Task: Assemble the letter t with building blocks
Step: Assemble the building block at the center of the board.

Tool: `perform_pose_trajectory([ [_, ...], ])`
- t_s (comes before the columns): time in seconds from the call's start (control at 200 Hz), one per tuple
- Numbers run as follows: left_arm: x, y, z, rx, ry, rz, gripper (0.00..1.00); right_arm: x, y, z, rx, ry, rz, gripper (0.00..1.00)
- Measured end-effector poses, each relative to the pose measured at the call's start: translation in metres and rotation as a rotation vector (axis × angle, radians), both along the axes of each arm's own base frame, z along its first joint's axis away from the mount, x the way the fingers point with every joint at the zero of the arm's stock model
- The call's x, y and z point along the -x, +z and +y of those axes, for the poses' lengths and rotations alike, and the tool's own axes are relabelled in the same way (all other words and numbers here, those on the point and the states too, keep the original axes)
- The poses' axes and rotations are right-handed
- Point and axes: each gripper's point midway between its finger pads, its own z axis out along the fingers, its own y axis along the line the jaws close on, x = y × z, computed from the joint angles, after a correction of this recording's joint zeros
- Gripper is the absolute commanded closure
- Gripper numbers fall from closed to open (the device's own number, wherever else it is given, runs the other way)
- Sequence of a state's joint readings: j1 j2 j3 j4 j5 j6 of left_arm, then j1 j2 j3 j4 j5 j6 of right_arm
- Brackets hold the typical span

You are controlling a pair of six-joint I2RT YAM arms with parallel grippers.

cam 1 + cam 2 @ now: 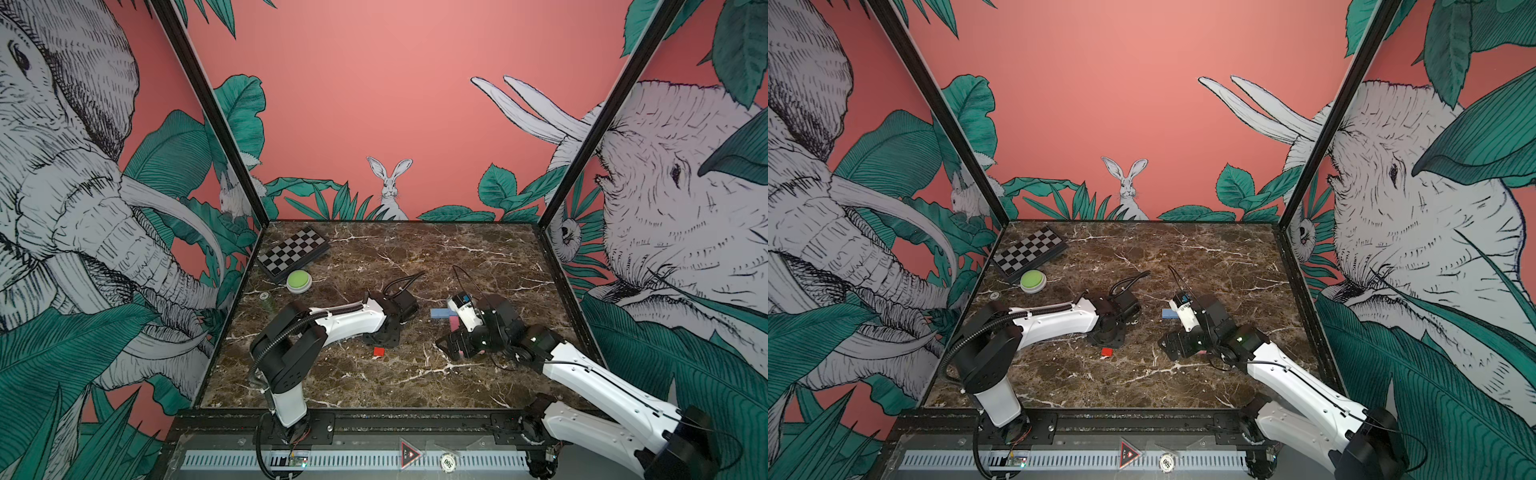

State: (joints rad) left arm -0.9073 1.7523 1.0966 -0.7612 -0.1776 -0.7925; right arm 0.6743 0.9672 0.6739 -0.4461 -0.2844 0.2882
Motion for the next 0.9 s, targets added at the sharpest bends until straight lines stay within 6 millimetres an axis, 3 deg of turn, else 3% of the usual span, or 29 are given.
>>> perform_pose_trajectory([
  [0.895,-0.0041,-0.0004,0.0011,0.011,0.027,-0.003,0.66,0.0018,0.0033,-0.0015,-0.006,0.0,-0.009,0.02],
])
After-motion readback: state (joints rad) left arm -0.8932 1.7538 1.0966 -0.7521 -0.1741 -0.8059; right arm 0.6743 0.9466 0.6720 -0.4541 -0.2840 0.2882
